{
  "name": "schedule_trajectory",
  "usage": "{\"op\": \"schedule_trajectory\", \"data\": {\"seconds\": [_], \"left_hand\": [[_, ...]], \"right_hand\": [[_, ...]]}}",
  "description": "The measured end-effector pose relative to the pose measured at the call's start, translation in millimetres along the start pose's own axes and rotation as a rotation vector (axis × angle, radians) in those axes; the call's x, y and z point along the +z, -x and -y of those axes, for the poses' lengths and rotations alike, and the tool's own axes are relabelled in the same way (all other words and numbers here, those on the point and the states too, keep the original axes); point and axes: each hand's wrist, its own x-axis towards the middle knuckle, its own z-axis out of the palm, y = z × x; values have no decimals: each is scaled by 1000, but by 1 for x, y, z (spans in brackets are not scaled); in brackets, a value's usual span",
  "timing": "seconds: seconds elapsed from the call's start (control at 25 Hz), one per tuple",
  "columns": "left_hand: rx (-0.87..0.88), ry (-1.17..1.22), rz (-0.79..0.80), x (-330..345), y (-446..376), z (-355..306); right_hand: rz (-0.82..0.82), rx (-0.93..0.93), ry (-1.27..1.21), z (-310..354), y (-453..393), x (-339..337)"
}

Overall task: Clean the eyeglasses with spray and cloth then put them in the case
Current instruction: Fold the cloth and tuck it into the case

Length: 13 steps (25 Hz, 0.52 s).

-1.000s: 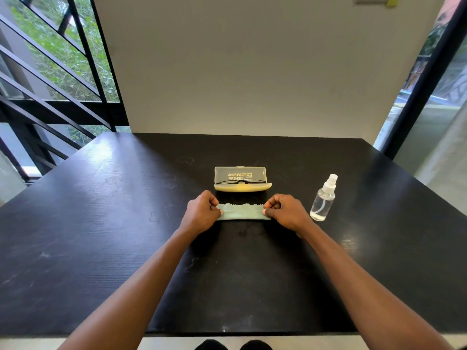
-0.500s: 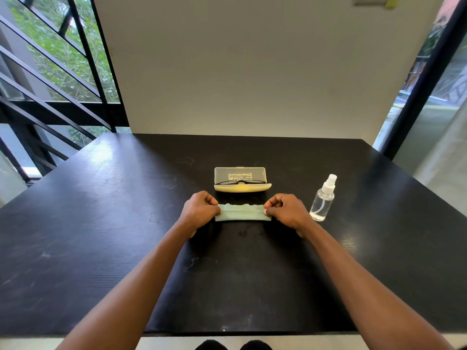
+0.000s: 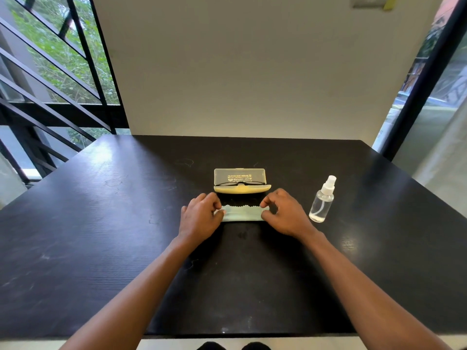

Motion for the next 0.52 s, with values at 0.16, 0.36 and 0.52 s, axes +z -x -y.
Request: {"op": "schedule_trajectory", "data": {"seconds": [0.16, 0.36, 0.52], "left_hand": [[278, -294, 157, -1, 4, 1], [484, -487, 122, -2, 3, -1], [500, -436, 95, -4, 3, 2]], "right_hand": [[106, -305, 363, 4, 3, 0], [60, -459, 491, 1, 4, -1], [60, -390, 392, -1, 3, -3]]}}
